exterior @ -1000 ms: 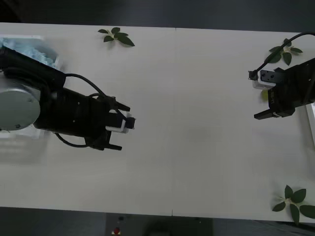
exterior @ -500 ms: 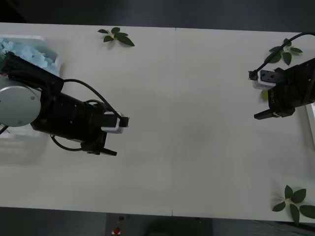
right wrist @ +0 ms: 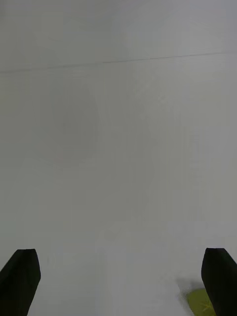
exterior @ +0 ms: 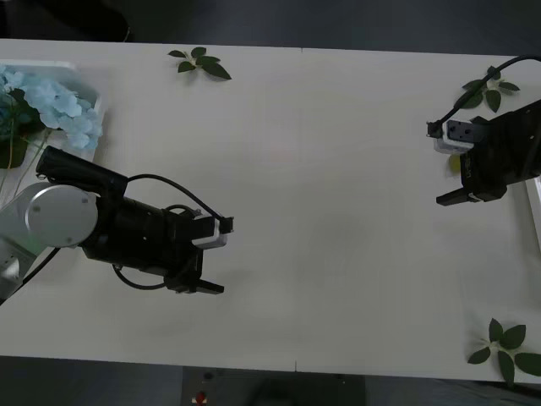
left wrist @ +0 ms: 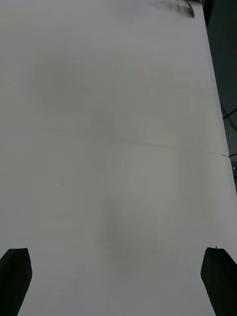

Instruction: Put the red flowers into the right box and the blue flowers into the left box

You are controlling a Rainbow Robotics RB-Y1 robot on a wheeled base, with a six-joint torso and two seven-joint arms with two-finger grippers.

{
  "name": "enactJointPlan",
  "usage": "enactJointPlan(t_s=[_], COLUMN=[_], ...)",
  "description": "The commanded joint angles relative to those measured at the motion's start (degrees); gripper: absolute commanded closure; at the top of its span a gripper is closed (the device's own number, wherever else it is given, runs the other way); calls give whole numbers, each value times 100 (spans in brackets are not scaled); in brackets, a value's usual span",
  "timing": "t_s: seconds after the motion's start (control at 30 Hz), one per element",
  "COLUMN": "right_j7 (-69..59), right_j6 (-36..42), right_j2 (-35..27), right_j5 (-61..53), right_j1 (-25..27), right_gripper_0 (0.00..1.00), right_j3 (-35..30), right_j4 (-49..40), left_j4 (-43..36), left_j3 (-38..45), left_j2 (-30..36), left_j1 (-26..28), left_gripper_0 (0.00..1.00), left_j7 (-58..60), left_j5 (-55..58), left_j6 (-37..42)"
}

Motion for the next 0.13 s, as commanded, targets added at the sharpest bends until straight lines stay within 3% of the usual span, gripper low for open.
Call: enactJointPlan(t_s=[0.03, 0.13], right_j7=[-59, -59], right_j6=[-41, -41], right_j2=[-138, -138], right_j5=[-42, -42], right_j1=[-180, -180], right_gripper_0=[4, 4], right_j3=[-68, -68], right_j4=[-53, -53], left_j4=[-118, -118], left_j3=[45, 45], left_j2=[113, 113], left_j1=[-73, -73], left_gripper_0=[0, 0], left_j7=[-88, -88], left_j5=[23, 23], left_j6=[-26, -26])
